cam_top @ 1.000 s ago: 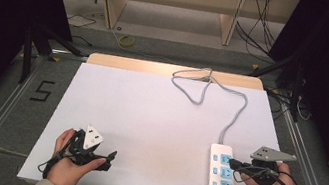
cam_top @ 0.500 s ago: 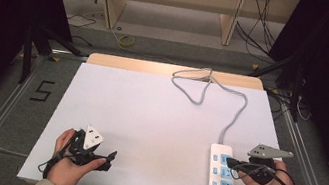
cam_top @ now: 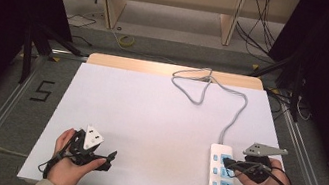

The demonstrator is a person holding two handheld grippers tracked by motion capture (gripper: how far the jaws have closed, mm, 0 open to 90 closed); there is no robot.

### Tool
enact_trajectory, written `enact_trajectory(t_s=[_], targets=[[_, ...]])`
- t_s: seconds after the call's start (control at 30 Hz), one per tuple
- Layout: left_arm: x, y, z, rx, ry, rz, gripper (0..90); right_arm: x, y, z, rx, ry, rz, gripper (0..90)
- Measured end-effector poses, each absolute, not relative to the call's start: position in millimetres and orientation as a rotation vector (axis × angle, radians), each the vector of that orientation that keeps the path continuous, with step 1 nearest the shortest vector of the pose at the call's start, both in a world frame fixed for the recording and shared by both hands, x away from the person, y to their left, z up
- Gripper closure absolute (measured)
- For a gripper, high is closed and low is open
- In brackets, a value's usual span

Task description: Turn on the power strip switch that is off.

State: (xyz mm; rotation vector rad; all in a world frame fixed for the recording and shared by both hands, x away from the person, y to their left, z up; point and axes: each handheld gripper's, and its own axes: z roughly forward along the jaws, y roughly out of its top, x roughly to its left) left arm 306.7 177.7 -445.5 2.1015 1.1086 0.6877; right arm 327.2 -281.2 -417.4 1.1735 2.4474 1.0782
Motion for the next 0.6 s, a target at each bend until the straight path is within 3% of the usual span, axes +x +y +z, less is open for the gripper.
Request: enact_trajectory(t_s=[0.6], targets=[[306.8,177.6,-445.3,2.109,1.101,0.693,8.2,330.1,-274.5,-419.2,1.189,2.483,1.049,90.0]])
